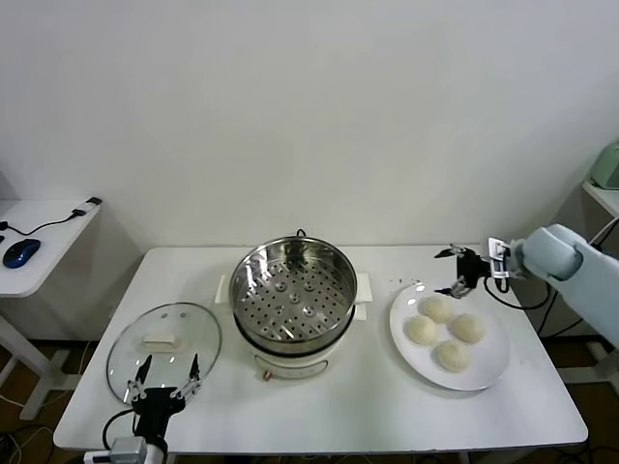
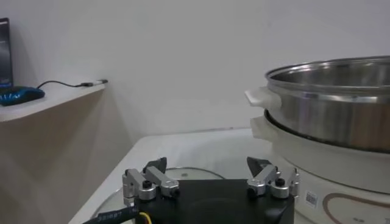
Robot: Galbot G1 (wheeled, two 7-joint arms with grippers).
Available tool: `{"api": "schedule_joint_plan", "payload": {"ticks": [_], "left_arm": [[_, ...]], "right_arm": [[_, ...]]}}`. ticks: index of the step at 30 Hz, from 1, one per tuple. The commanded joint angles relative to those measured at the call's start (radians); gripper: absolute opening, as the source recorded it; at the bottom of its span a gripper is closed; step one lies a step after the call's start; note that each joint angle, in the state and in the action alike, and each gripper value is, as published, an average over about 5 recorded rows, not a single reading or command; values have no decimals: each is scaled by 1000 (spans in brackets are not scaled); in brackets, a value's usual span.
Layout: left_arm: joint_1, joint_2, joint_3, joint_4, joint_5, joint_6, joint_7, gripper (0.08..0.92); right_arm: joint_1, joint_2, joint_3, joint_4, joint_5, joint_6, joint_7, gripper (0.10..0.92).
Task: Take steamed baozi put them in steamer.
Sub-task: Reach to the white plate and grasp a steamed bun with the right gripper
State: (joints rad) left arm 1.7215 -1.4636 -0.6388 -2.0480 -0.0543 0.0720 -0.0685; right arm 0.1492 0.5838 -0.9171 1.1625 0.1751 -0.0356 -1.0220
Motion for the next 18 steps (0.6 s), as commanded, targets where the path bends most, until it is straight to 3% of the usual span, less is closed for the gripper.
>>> {"api": "schedule_joint_plan", "payload": {"ticks": [1, 10, 18], "left_arm": [[-4, -3, -2, 7, 2, -3, 1, 823], [-22, -17, 0, 25, 9, 1, 5, 823], [-29, -23, -1, 40, 9, -2, 4, 823]], "right_arm": [[277, 113, -425, -199, -5, 44, -197, 823], [128, 310, -314, -386, -1, 14, -124, 823], [36, 376, -234, -466, -29, -3, -88, 823]]}}
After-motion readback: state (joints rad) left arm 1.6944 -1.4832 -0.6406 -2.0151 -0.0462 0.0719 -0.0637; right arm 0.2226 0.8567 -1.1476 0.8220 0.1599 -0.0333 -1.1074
